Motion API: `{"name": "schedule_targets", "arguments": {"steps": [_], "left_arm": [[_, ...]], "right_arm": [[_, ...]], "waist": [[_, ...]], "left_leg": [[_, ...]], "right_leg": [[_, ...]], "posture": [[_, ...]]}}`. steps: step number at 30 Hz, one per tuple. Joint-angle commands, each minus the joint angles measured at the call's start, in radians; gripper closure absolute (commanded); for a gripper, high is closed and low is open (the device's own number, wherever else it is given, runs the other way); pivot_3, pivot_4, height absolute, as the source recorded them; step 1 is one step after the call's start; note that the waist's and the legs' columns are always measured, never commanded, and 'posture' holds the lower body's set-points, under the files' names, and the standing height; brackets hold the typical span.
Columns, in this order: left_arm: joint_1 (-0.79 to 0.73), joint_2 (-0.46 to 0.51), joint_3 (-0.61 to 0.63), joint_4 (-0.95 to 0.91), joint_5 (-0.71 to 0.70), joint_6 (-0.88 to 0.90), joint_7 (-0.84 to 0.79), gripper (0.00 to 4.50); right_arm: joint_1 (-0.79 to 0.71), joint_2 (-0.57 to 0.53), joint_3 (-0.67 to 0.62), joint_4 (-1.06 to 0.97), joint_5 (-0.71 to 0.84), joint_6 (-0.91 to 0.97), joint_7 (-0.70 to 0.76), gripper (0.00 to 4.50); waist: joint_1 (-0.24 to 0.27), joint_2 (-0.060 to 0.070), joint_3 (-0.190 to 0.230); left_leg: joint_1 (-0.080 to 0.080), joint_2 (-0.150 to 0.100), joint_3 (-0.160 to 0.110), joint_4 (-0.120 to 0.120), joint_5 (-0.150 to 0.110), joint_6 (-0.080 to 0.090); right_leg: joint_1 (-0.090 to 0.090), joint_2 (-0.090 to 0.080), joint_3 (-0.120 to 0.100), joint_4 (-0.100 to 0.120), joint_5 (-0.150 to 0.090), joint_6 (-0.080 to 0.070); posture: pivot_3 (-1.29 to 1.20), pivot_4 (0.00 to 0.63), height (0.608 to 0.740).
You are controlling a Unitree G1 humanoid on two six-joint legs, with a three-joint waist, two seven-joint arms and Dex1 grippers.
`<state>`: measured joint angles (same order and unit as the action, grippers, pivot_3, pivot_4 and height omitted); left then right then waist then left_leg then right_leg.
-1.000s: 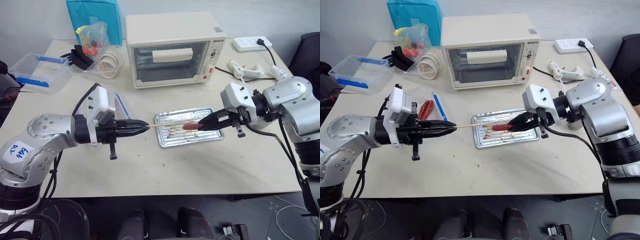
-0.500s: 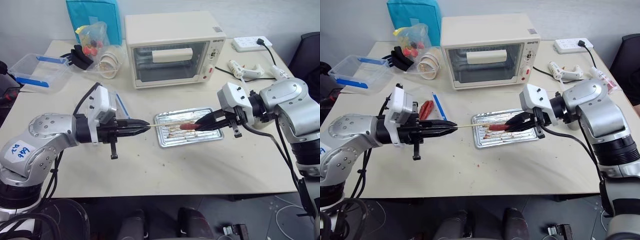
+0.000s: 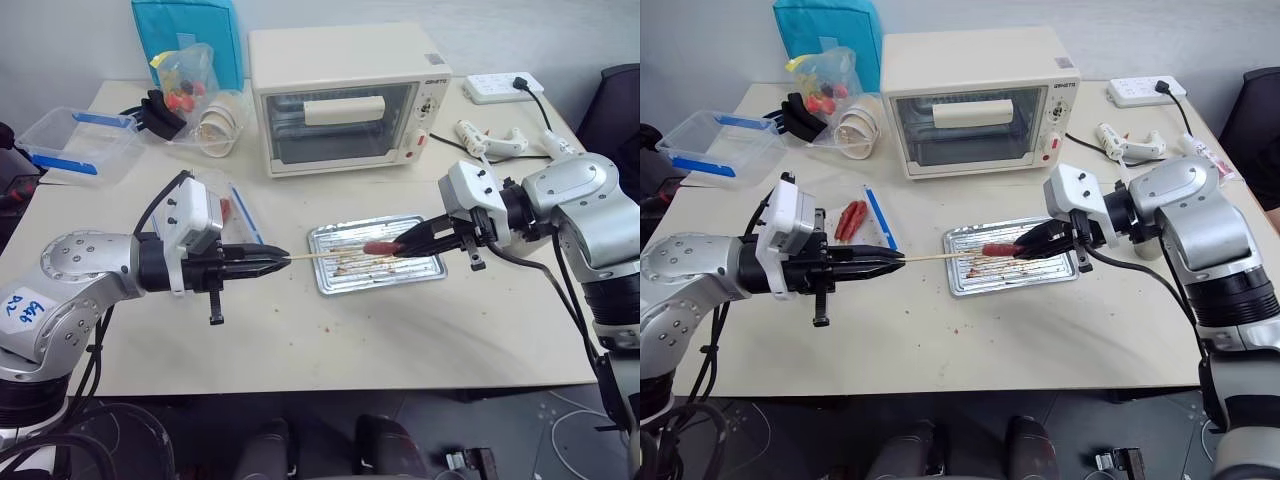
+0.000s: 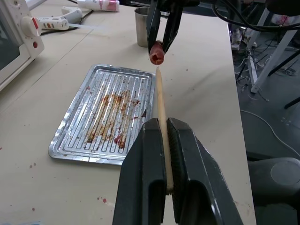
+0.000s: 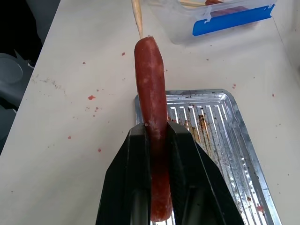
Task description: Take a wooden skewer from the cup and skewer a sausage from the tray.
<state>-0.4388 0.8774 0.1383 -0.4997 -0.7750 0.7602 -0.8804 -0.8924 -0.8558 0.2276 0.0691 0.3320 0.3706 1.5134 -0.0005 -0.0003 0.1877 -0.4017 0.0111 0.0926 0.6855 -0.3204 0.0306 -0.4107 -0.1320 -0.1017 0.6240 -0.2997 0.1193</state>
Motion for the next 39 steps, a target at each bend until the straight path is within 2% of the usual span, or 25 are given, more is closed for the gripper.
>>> {"name": "schedule_targets", "arguments": {"steps": [1,19,30,39], "left_arm": [[-0.020,-0.002,0.004,-0.019,0.002,-0.018,-0.001,4.50],[-0.085,-0.032,-0.049,0.011,0.027,-0.028,-0.024,4.50],[-0.029,0.028,0.022,0.002,0.017,-0.024,-0.056,4.50],[-0.039,0.027,0.023,0.003,0.023,-0.024,-0.058,4.50]], "right_arm": [[-0.017,-0.002,-0.034,-0.047,0.015,-0.002,0.011,4.16],[-0.020,0.037,-0.025,-0.120,0.030,0.015,0.003,4.16],[-0.018,0.017,-0.028,0.009,-0.037,-0.076,0.022,4.16],[-0.021,0.030,-0.024,0.026,-0.053,-0.093,0.027,4.16]], "waist": [[0.000,0.000,0.000],[0.001,0.000,0.000],[0.000,0.000,0.000],[-0.001,0.000,0.000]], "left_leg": [[0.000,0.000,0.000,0.000,0.000,0.000],[0.000,0.000,0.000,0.000,0.000,0.000],[0.000,0.000,0.000,0.000,0.000,0.000],[0.000,0.000,0.000,0.000,0.000,0.000]], "right_leg": [[0.000,0.000,0.000,0.000,0.000,0.000],[0.000,0.000,0.000,0.000,0.000,0.000],[0.000,0.000,0.000,0.000,0.000,0.000],[0.000,0.000,0.000,0.000,0.000,0.000]], "posture": [[0.00,0.150,0.740],[0.00,0.150,0.740],[0.00,0.150,0.740],[0.00,0.150,0.740]]}}
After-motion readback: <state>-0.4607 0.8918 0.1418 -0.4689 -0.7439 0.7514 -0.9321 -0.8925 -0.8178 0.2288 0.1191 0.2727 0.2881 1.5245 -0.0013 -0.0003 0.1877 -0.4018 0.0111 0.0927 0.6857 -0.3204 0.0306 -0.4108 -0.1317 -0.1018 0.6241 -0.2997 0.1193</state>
